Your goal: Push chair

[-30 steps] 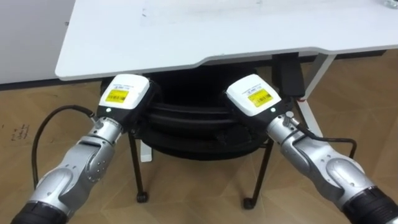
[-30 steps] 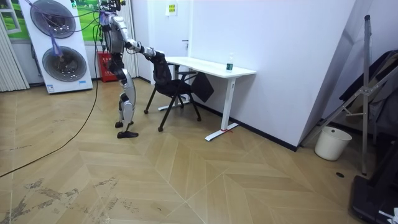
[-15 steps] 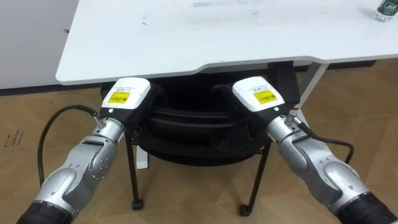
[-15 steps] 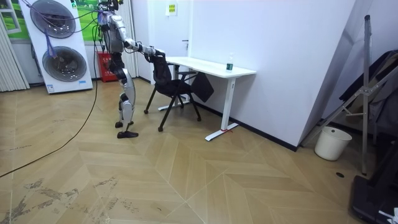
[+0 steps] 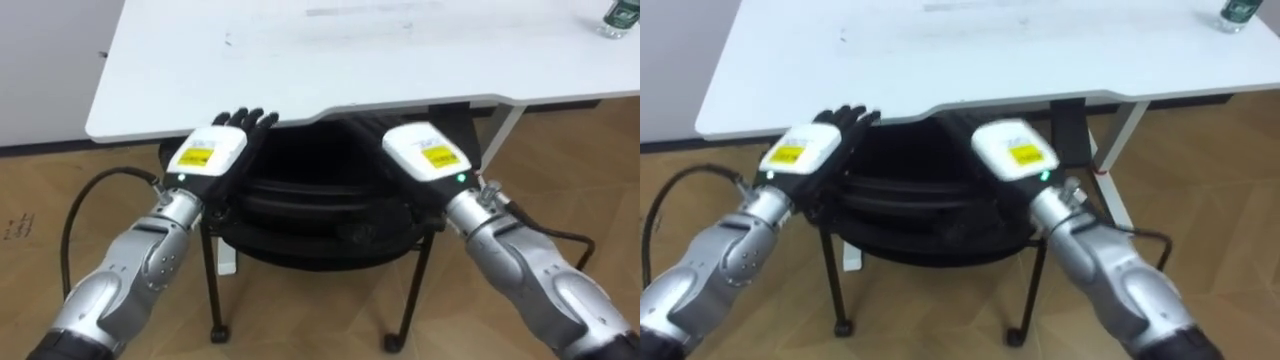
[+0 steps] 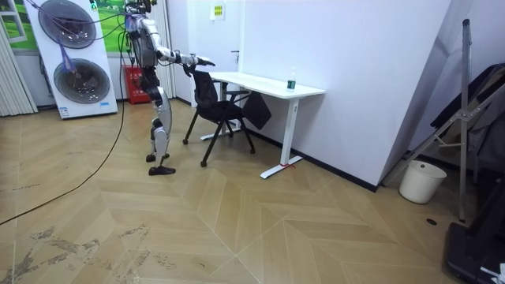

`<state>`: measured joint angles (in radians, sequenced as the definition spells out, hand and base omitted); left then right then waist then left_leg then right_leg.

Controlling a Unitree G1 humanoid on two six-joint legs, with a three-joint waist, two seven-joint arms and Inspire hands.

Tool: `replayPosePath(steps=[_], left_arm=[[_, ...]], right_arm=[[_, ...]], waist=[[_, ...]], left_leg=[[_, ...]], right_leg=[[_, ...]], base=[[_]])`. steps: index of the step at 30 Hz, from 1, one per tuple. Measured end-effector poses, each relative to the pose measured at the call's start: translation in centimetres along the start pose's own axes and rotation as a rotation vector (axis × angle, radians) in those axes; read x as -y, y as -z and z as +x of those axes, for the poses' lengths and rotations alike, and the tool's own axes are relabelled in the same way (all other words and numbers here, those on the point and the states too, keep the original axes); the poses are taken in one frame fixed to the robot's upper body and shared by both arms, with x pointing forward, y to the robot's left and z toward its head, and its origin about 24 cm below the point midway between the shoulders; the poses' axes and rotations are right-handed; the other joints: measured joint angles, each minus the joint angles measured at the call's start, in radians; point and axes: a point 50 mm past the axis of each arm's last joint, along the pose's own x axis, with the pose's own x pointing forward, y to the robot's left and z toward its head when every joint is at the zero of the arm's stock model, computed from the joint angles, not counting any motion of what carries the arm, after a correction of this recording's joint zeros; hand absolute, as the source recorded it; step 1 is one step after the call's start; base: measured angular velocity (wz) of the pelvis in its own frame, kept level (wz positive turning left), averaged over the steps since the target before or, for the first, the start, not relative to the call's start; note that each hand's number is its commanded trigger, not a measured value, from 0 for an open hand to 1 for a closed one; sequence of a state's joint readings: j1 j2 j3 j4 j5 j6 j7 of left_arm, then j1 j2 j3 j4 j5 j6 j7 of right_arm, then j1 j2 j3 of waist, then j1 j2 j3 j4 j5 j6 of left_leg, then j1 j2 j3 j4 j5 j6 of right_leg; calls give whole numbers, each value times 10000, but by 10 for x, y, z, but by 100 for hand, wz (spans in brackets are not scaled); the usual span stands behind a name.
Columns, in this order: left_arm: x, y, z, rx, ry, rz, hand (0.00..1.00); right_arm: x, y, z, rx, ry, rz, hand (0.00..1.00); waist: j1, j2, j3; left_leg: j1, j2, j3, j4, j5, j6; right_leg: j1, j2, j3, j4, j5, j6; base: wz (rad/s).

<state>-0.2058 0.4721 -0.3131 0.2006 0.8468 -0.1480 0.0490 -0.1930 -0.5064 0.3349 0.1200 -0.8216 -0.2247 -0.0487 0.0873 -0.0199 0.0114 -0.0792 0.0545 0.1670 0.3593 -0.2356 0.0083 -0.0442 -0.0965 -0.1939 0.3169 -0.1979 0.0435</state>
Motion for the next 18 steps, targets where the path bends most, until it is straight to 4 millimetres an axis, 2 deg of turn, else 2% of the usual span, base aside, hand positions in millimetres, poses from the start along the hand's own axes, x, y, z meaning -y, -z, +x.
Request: replayPosePath(steps=[2, 3, 5, 7, 10, 12, 14, 16, 17, 18], left_arm=[[-6, 3, -3, 287, 37, 617, 0], [-10, 5, -5, 481, 91, 1184, 0], [-18, 8, -9, 873, 121, 1874, 0], [-30, 18, -15, 1076, 183, 2553, 0], [-44, 28, -21, 1284, 225, 3190, 0], [-54, 35, -25, 1330, 158, 3545, 0], [-72, 42, -29, 1233, -259, 3902, 0], [-116, 54, -39, 713, -2458, 4502, 0], [-130, 56, -41, 543, -3288, 4638, 0], [-156, 59, -46, 255, -4882, 4822, 0]], right_arm=[[14, 3, -3, 235, 311, -470, 0], [25, 7, -6, 349, 646, -742, 0], [47, 20, -13, 54, 1450, -1265, 0], [82, 43, -27, -679, 2923, -2144, 0], [116, 61, -44, -1483, 4909, -2791, 0], [132, 67, -54, -1743, 5878, -3138, 0], [148, 73, -65, -1939, 6916, -3457, 0], [171, 76, -79, -1928, 7963, -4016, 0], [176, 76, -81, -1898, 8174, -4149, 0], [185, 74, -86, -1802, 8588, -4414, 0]], waist=[[-46, -28, 15], [-55, -87, 56], [-76, -156, 61], [-76, -146, 66], [-36, -121, 77], [-95, -110, 78], [-121, -77, 77], [-270, 1, 67], [-314, 19, 62], [-412, 56, 35]], left_leg=[[113, 21, -2, -87, 21, -27], [187, 57, 24, -147, 43, -54], [225, 134, 28, -150, 46, -62], [231, 222, 36, -154, 49, -69], [229, 305, 214, -152, 48, -73], [221, 351, 263, -151, 48, -81], [225, 372, 262, -153, 55, -92], [250, 373, 256, -171, 66, -110], [293, 367, 265, -201, 69, -114], [445, 365, 325, -339, 79, -126]], right_leg=[[216, 60, 11, -201, 93, -7], [310, 116, 25, -345, 167, -33], [485, 217, 27, -639, 306, -67], [679, 347, 65, -1112, 562, -85], [653, 444, 237, -1320, 722, -105], [650, 484, 258, -1388, 794, -123], [682, 511, 260, -1481, 852, -137], [648, 513, 267, -1472, 879, -138], [663, 511, 286, -1463, 879, -138], [740, 503, 313, -1461, 879, -138]], base=[[-3], [-6], [-2], [-7], [-22], [-8], [0], [0], [-7], [-17]])
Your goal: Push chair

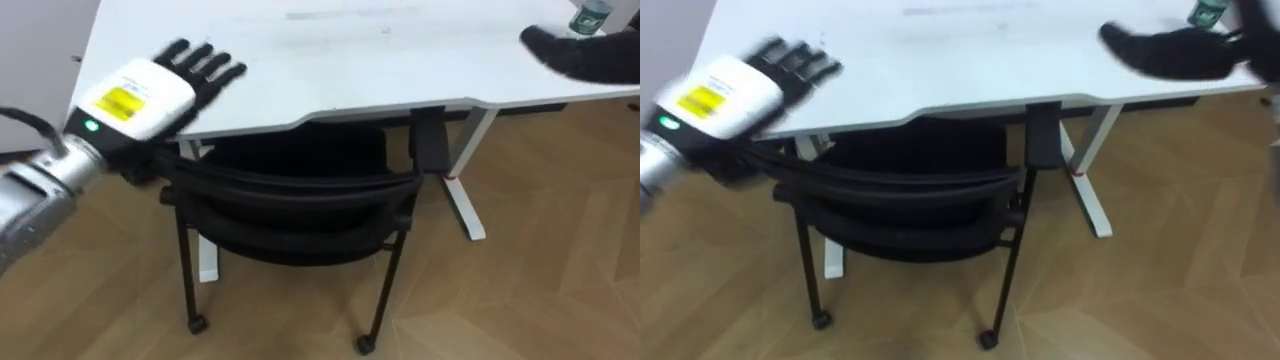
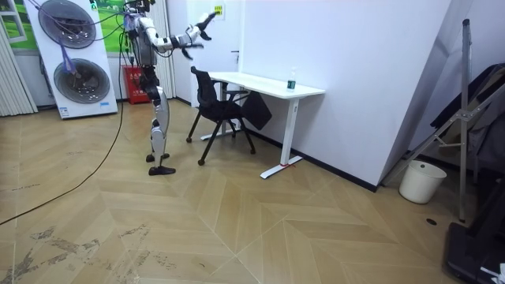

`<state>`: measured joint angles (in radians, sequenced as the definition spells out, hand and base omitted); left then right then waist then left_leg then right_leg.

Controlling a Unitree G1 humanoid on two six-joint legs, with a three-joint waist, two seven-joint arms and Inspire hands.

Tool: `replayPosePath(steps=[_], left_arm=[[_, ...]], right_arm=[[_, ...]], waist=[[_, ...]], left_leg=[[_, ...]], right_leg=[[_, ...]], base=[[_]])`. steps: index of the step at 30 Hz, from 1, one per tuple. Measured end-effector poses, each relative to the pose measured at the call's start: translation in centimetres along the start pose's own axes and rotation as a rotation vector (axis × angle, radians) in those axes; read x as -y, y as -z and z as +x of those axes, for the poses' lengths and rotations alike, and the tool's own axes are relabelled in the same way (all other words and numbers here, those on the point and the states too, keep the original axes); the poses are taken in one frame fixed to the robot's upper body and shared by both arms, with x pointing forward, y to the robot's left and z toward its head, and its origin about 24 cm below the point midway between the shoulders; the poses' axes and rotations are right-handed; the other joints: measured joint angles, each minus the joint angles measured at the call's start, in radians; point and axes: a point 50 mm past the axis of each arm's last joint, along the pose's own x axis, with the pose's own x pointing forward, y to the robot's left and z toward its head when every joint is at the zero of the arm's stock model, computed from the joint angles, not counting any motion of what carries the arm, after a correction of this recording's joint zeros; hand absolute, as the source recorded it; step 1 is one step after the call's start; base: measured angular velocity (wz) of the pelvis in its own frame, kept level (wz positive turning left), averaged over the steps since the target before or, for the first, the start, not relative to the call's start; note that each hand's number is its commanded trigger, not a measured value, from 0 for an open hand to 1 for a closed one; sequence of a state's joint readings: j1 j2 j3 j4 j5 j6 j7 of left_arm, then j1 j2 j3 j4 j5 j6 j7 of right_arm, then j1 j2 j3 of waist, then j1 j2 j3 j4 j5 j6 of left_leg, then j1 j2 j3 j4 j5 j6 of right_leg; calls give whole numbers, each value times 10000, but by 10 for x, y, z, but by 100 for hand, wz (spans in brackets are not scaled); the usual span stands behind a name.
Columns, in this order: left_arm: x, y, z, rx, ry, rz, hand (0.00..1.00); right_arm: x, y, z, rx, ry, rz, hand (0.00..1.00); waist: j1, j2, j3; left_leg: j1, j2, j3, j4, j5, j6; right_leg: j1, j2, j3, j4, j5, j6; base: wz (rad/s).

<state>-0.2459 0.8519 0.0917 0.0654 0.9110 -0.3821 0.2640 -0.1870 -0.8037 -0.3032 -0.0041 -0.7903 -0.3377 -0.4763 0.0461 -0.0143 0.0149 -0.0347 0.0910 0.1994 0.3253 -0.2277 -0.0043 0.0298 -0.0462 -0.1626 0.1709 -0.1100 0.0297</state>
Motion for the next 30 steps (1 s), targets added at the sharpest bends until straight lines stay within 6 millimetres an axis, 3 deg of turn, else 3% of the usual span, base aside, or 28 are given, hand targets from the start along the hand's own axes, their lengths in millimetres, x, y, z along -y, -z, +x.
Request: replayPosePath(steps=[3, 7, 10, 13, 18, 21, 26, 27, 29, 30], left_arm=[[-41, 33, -6, -1477, -2774, 663, 0], [-82, 60, -18, -2390, -4811, 1929, 0], [-94, 68, -33, -2898, -5639, 2316, 0], [-111, 80, -50, -3678, -6673, 2655, 0], [-125, 99, -82, -5472, -7631, 3072, 0], [-125, 107, -106, -6471, -7648, 3232, 0], [-91, 113, -151, -8770, -7082, 2227, 0], [-81, 112, -165, -9487, -6991, 1852, 0], [-64, 106, -186, -10516, -6803, 1093, 0], [-52, 100, -200, -11150, -6561, 645, 0]], right_arm=[[23, 1, 10, 378, 1214, -253, 0], [64, 24, 16, -53, 2907, -1105, 0], [86, 37, 15, -397, 4085, -1633, 0], [114, 63, 2, -1780, 5803, -1829, 0], [134, 91, -25, -3692, 6957, -1884, 0], [140, 107, -47, -5008, 6824, -2088, 0], [128, 119, -93, -7310, 6346, -1249, 0], [123, 121, -110, -8165, 6234, -892, 0], [112, 121, -144, -9650, 6021, -385, 0], [104, 118, -170, -10797, 5959, 33, 0]], waist=[[-210, 107, -149], [-501, 62, -169], [-701, 61, -170], [-725, -19, -222], [-751, -39, -280], [-755, 34, -331], [-622, 317, -327], [-560, 324, -276], [-486, 391, -287], [-410, 400, -281]], left_leg=[[594, -101, 353, -687, 185, -46], [1026, -175, 618, -1266, 439, -106], [1022, -181, 591, -1308, 438, -114], [1005, -190, 573, -1369, 424, -135], [1009, -189, 554, -1368, 398, -167], [1054, -192, 561, -1410, 396, -168], [1388, -220, 633, -1537, 389, -176], [1472, -218, 646, -1579, 385, -184], [1508, -212, 702, -1627, 379, -195], [1519, -202, 729, -1624, 369, -212]], right_leg=[[219, -49, 250, -5, -16, 19], [220, -22, 517, -29, -78, -22], [206, -13, 536, -30, -131, -23], [164, -11, 540, -56, -169, -12], [197, -5, 540, -67, -205, 10], [235, -10, 495, -69, -209, 15], [401, -22, 580, -3, -354, 15], [406, -7, 670, 10, -394, 5], [400, 16, 763, 91, -452, -7], [348, 22, 791, 199, -505, -19]], base=[[-30], [-18], [-1], [-2], [0], [2], [-4], [-10], [-11], [-6]])
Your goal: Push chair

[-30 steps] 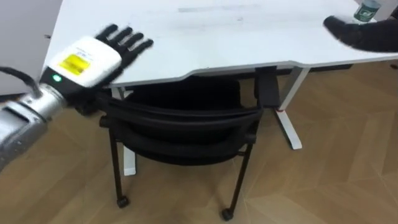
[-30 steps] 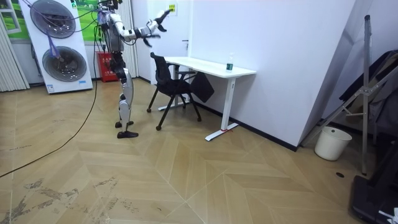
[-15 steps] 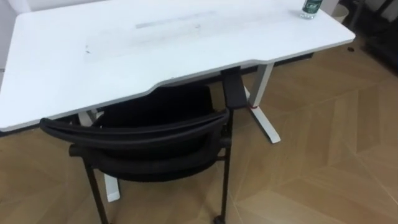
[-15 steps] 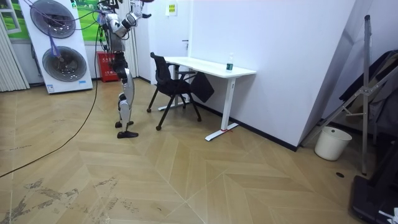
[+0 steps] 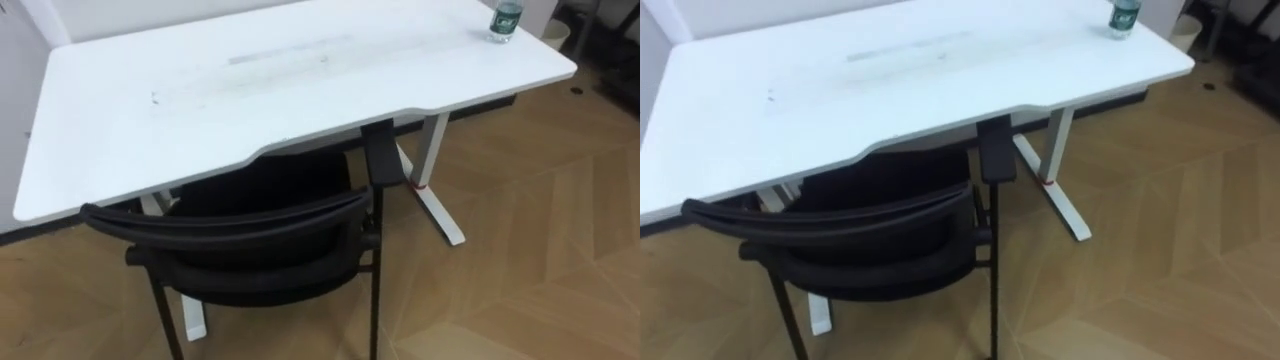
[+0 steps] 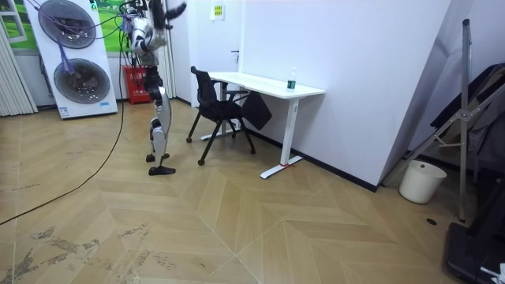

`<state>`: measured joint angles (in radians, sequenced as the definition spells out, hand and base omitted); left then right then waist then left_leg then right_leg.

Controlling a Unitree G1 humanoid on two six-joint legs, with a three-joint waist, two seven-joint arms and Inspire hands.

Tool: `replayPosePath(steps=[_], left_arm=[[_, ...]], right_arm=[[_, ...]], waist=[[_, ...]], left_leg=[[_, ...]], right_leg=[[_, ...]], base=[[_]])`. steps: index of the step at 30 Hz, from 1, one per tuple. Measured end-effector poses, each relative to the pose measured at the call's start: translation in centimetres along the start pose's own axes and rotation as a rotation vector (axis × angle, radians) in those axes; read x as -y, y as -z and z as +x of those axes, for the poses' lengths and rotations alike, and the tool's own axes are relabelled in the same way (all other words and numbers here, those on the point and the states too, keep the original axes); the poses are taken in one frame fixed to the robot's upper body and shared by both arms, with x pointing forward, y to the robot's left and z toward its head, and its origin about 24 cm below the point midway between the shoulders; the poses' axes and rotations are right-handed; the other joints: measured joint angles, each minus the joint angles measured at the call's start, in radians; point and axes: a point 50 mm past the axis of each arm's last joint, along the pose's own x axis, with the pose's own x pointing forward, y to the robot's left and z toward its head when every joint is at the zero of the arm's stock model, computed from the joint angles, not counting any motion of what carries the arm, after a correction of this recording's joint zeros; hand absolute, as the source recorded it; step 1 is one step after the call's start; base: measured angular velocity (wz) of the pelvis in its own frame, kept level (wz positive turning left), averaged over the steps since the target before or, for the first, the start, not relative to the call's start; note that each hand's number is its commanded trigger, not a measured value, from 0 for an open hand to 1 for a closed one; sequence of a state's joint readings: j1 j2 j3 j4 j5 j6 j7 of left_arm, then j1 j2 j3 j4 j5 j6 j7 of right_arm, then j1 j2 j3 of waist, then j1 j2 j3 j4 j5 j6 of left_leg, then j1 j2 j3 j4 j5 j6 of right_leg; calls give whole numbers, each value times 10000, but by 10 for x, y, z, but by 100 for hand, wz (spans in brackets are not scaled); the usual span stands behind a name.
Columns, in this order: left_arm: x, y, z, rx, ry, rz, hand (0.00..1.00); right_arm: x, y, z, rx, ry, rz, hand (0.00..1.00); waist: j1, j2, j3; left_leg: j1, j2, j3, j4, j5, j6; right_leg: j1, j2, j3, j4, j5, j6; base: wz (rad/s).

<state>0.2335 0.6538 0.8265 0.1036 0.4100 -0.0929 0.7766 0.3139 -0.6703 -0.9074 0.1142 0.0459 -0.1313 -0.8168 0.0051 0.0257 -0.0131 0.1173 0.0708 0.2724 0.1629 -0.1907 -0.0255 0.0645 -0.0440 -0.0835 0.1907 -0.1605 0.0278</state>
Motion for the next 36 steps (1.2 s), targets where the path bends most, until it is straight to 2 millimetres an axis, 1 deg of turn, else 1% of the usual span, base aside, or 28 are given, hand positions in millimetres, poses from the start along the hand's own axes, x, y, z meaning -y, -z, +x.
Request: replayPosePath(steps=[1, 2, 4, 5, 6, 7, 8, 10, 11, 13, 14, 16, 17, 18, 19, 20, 22, 23, 25, 27, 28, 30, 32, 34, 36], left_arm=[[0, 12, -15, -789, 339, -150, 0], [0, 19, -23, -1206, 474, -179, 0], [-2, 42, -54, -2705, 1039, -101, 0], [-2, 47, -62, -3033, 1170, -63, 0], [-1, 55, -80, -3748, 1483, -83, 0], [1, 63, -101, -4507, 1985, -8, 0], [2, 67, -114, -4930, 2303, 50, 0], [5, 87, -169, -6798, 4018, 478, 0], [6, 90, -182, -7176, 4524, 597, 0], [7, 96, -228, -8476, 6344, 851, 0], [6, 96, -238, -8770, 6698, 850, 0], [4, 99, -266, -9448, 8142, 1071, 0], [4, 99, -271, -9516, 8431, 1083, 0], [5, 97, -276, -9596, 8854, 968, 0], [6, 94, -283, -9613, 9336, 930, 0], [6, 94, -288, -9650, 9660, 947, 0], [7, 91, -314, -10059, 11161, 1155, 0], [6, 90, -321, -10150, 11584, 1214, 0], [1, 86, -348, -10545, 13237, 1636, 0], [-6, 86, -364, -10975, 14098, 1983, 0], [-8, 85, -371, -11260, 14481, 2117, 0], [-10, 85, -376, -11462, 14958, 2222, 0], [-9, 83, -379, -11633, 15235, 2188, 0], [-5, 79, -384, -11892, 15565, 2045, 0], [-4, 75, -390, -12086, 15849, 1951, 0]], right_arm=[[7, 20, -15, -1244, -133, 97, 0], [9, 29, -23, -1834, -189, 145, 0], [18, 60, -58, -4044, -607, 448, 0], [19, 67, -68, -4565, -775, 450, 0], [23, 84, -89, -5613, -1170, 278, 0], [28, 101, -113, -6816, -1554, 168, 0], [31, 110, -126, -7430, -1732, 67, 0], [43, 140, -178, -9715, -2434, -552, 0], [46, 146, -190, -10190, -2696, -828, 0], [62, 165, -233, -12023, -3654, -1911, 0], [66, 168, -242, -12395, -3839, -2095, 0], [75, 175, -269, -13500, -4670, -2556, 0], [77, 176, -274, -13725, -4935, -2668, 0], [81, 177, -286, -14122, -5572, -2855, 0], [79, 176, -296, -14345, -6341, -2949, 0], [81, 176, -301, -14454, -6714, -3055, 0], [79, 174, -322, -15111, -8185, -3363, 0], [79, 174, -327, -15268, -8511, -3440, 0], [77, 170, -343, -15750, -9640, -3764, 0], [74, 168, -350, -15859, -10368, -3949, 0], [72, 167, -354, -15909, -10712, -3994, 0], [70, 165, -358, -15933, -11080, -4038, 0], [63, 162, -362, -15918, -11499, -3937, 0], [57, 158, -370, -15902, -12205, -4000, 0], [50, 153, -379, -15866, -12644, -3870, 0]], waist=[[17, 13, 7], [18, 22, 13], [10, 33, 21], [10, 22, 21], [-7, 13, 21], [3, 3, 27], [4, -3, 27], [-16, -25, 12], [-30, -22, 13], [-45, -62, 11], [-47, -62, 15], [-110, -67, 22], [-94, -68, 26], [-64, -101, 38], [-58, -111, 45], [-57, -105, 46], [-97, -104, 48], [-111, -106, 47], [-166, -108, 48], [-233, -117, 48], [-267, -126, 51], [-266, -130, 51], [-265, -164, 69], [-235, -213, 130], [-223, -265, 149]], left_leg=[[3, 13, -1, 3, -6, -11], [0, 18, -2, 1, -9, -17], [-28, 28, -13, 7, -17, -32], [-28, 30, -16, 11, -23, -42], [-25, 34, -33, 1, -37, -62], [-21, 27, -81, -36, -44, -69], [-21, 23, -97, -32, -44, -70], [-14, 16, -152, -24, -62, -83], [-18, 16, -172, -24, -71, -87], [-31, -15, -328, 2, -103, -87], [-15, -26, -358, -9, -109, -86], [9, -79, -466, -31, -109, -83], [12, -80, -467, -34, -110, -82], [6, -81, -466, -47, -110, -80], [-4, -81, -463, -50, -110, -80], [-6, -85, -463, -52, -111, -80], [1, -89, -452, -69, -110, -79], [2, -89, -449, -68, -110, -79], [-10, -92, -452, -74, -114, -77], [-9, -93, -464, -86, -113, -77], [-19, -94, -478, -85, -113, -77], [-13, -104, -538, -83, -111, -76], [-21, -113, -564, -82, -109, -73], [-2, -114, -555, -64, -109, -73], [-4, -113, -554, -62, -109, -73]], right_leg=[[2, 16, 2, 3, -10, -5], [0, 23, 3, -2, -13, -10], [-22, 36, -11, -22, -23, -16], [-18, 38, -17, -26, -25, -19], [12, 43, -29, -26, -27, -20], [60, 35, -84, -49, -26, -20], [60, 33, -96, -44, -26, -21], [89, 22, -167, -59, -29, -21], [90, 20, -175, -59, -36, -22], [155, -19, -311, -50, -101, -5], [186, -29, -323, -60, -117, -1], [216, -77, -394, -64, -176, 20], [216, -79, -435, -69, -180, 23], [217, -79, -440, -78, -180, 24], [217, -81, -459, -75, -180, 23], [218, -85, -467, -75, -180, 24], [213, -86, -457, -60, -181, 24], [212, -85, -457, -61, -182, 23], [215, -91, -501, -80, -185, 26], [230, -89, -525, -106, -185, 26], [239, -88, -545, -137, -184, 25], [246, -87, -571, -163, -184, 25], [272, -98, -622, -190, -185, 27], [305, -95, -615, -226, -187, 29], [290, -86, -579, -242, -189, 31]], base=[[-4], [0], [0], [0], [6], [8], [9], [7], [11], [16], [19], [13], [4], [0], [0], [0], [0], [0], [0], [4], [5], [7], [7], [0], [-2]])
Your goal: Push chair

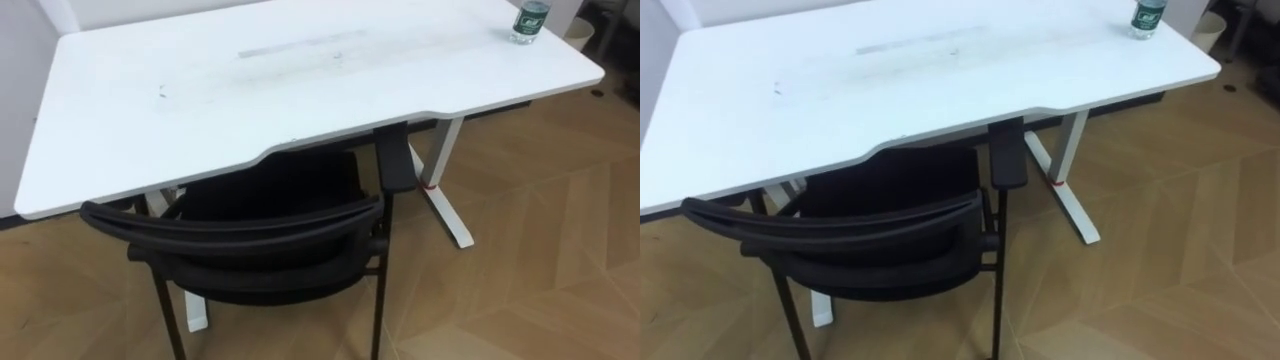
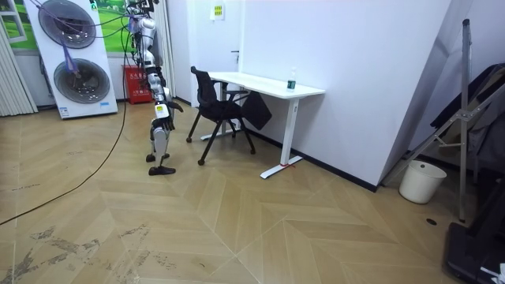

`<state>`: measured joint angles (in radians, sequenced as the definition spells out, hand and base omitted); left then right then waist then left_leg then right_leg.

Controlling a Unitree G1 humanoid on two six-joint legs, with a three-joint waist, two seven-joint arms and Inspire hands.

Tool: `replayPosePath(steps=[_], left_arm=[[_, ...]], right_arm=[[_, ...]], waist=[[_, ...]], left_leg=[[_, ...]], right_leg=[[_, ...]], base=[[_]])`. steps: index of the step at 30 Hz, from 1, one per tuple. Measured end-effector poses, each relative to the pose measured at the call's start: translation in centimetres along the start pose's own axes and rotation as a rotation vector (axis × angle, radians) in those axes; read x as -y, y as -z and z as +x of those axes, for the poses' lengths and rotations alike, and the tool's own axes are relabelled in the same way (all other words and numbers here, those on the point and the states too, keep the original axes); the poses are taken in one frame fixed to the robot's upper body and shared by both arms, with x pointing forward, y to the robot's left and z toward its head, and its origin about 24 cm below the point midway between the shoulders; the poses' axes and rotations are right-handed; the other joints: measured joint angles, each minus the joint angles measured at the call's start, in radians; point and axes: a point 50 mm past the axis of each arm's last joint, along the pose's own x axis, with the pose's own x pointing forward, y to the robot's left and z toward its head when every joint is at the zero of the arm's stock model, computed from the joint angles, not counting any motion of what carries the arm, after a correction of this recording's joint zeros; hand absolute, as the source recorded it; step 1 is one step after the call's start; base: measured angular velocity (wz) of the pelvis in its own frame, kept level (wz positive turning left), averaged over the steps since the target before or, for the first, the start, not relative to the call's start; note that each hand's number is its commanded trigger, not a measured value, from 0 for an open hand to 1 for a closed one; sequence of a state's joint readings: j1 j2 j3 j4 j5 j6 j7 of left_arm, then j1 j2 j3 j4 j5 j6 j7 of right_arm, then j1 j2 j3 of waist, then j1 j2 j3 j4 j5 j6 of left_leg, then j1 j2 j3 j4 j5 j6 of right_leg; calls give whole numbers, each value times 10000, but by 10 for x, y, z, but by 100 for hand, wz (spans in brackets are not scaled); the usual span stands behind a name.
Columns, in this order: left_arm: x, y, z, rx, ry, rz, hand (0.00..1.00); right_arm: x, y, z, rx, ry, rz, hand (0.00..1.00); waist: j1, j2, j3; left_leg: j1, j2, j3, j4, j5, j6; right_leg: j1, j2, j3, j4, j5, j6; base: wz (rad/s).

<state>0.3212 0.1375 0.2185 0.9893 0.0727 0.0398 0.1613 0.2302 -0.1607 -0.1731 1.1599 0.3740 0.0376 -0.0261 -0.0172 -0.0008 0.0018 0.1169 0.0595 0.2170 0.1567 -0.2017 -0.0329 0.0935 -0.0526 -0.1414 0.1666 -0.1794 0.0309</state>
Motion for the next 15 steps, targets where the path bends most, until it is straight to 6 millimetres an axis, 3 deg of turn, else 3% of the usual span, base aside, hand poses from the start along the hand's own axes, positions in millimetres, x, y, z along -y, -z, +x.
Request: replayPosePath(steps=[4, 10, 15], left_arm=[[15, -12, 1, 237, 829, 396, 0], [27, -25, 2, 430, 1496, 779, 0], [28, -25, 2, 308, 1573, 789, 0]], right_arm=[[-18, -7, 1, 125, -688, -870, 0], [-26, -9, 2, 35, -940, -1526, 0], [-30, 0, 1, -274, -1076, -1664, 0]], waist=[[23, -52, 27], [-22, -57, -2], [-49, -67, -8]], left_leg=[[8, -2, 7, -39, -4, -2], [-8, -6, -1, -43, -4, -2], [1, -16, -6, -43, -3, -2]], right_leg=[[-73, 14, 103, -1, -5, 4], [-113, 21, 160, 7, -4, 4], [-115, 19, 191, -5, -5, 5]], base=[[-7], [-3], [-1]])
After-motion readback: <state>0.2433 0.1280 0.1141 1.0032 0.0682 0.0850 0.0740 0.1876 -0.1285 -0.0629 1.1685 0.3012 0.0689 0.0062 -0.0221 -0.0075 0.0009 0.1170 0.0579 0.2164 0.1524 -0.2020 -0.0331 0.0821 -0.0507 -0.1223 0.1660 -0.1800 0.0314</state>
